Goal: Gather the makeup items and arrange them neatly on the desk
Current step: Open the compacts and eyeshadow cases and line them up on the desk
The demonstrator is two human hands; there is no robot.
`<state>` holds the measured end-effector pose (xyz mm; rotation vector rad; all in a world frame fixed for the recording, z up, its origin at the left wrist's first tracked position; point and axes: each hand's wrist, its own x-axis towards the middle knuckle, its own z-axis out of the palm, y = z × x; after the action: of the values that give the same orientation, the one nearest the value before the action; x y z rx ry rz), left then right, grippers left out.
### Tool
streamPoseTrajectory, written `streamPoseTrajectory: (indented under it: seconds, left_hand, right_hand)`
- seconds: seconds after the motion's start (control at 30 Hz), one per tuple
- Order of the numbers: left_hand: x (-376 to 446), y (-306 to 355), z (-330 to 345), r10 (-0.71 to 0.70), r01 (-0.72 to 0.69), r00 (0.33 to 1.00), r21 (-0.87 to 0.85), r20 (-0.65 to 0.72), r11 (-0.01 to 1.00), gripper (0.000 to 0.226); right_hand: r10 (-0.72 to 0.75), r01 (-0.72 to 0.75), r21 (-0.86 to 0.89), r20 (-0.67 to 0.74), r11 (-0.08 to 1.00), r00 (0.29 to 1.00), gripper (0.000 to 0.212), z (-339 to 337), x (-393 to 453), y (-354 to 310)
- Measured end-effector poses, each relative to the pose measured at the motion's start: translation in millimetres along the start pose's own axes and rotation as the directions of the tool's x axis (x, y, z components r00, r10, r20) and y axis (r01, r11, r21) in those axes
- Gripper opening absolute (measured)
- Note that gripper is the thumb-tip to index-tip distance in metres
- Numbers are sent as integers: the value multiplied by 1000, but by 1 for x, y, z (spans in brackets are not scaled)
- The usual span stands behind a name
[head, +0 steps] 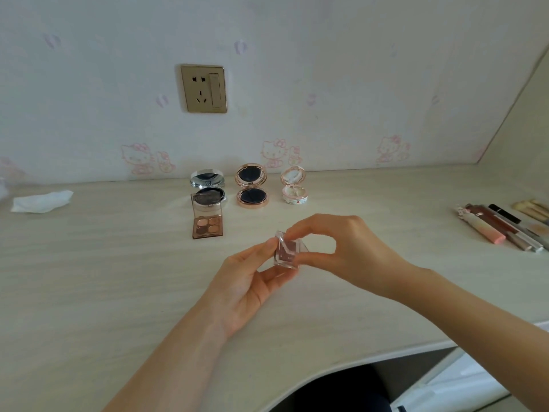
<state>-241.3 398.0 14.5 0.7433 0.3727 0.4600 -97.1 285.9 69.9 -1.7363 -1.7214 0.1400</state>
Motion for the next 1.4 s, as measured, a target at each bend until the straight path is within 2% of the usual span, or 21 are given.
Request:
streamPoseTrajectory:
  seconds: [0.13, 0.23, 0.3, 0.33, 0.43, 0.57, 0.6, 0.87, 1.1, 1.4]
  left_hand:
    - [2, -1, -1, 78, -72, 995, 87, -67, 994, 37]
    - [2, -2, 0, 198, -146, 971, 322, -135, 935, 25]
    - [2, -3, -2, 301, -177, 937, 502, -178, 847, 21]
    - [3, -3, -3, 371, -194, 912, 613, -176, 766, 21]
    - [3, -5, -9, 550, -205, 833, 894, -55, 400, 19]
    - [4, -10, -13, 561, -248, 802, 969, 207, -3, 17]
    - [5, -12, -14, 550, -257, 798, 964, 248, -61, 17]
    - [7, -16, -19, 518, -254, 808, 959, 280, -123, 15]
    - [7, -17, -20, 516, -241, 812, 962, 271, -126, 13]
    - [6, -17, -20, 505, -247, 819, 962, 273, -118, 12]
  right_hand:
    - [34, -35, -16, -37, 999, 999, 15, 1, 5, 5]
    - [75, -78, -51, -50, 996, 996, 15, 5, 13, 11]
    - [105, -108, -95, -32, 990, 994, 15, 8, 18, 15]
    - [114, -115, -119, -13, 986, 993, 16, 9, 20, 18]
    - [117, -102, -201, 66, 974, 991, 19, 14, 25, 23]
    - [142, -89, -327, 140, 941, 980, 26, 20, 28, 26]
    - [150, -90, -355, 147, 931, 978, 27, 21, 29, 27]
    - [173, -64, -493, 178, 868, 969, 27, 26, 32, 25]
    - [234, -125, -407, 229, 905, 945, 25, 22, 44, 26]
    - [229, -151, -320, 220, 935, 948, 29, 22, 42, 33]
